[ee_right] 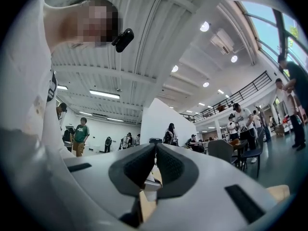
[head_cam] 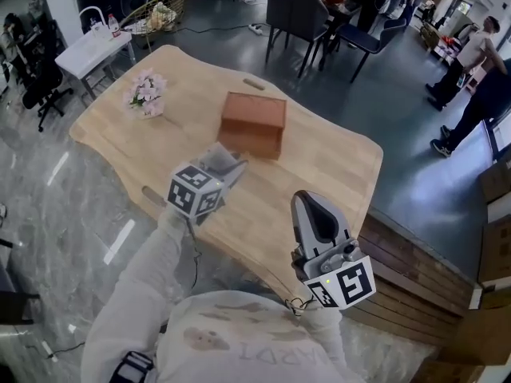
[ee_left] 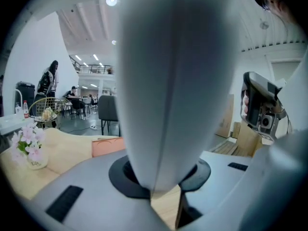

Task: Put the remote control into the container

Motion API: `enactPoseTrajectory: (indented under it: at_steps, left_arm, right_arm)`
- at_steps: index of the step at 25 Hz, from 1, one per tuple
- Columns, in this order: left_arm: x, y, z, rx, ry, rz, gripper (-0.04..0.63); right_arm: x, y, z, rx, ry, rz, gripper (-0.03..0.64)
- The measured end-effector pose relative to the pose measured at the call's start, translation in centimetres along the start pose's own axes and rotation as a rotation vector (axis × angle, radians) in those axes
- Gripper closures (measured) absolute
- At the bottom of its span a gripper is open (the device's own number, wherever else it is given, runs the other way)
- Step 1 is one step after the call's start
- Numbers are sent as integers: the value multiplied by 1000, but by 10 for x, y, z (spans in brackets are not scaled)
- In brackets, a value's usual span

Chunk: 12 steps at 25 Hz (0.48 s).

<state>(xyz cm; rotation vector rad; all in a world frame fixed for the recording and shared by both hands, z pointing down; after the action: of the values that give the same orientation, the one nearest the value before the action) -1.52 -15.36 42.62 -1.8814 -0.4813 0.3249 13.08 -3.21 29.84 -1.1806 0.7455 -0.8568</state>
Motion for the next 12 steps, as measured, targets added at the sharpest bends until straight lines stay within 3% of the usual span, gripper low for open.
enactPoseTrajectory:
  at_steps: [4,12]
  left_arm:
    - [-10,-3,-30,-51,34,-11,491]
    - [-36,-1,-86,-164,51,-152,491]
  right_arm:
    - [21,-5,3,15,-1,-15,600]
    - [44,-8,-9,13,-33,-24,598]
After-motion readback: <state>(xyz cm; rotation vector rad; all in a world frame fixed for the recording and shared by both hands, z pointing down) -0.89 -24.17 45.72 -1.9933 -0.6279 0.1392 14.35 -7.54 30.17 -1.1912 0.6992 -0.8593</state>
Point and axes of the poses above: the fingertips, and each gripper's own axes: z backward along the fingers, x to its right, y out of its top, the point moved 3 cm from there along z, backward along the fingers, and after that the axes turned 15 degrees about y, right-handed, at the moved point
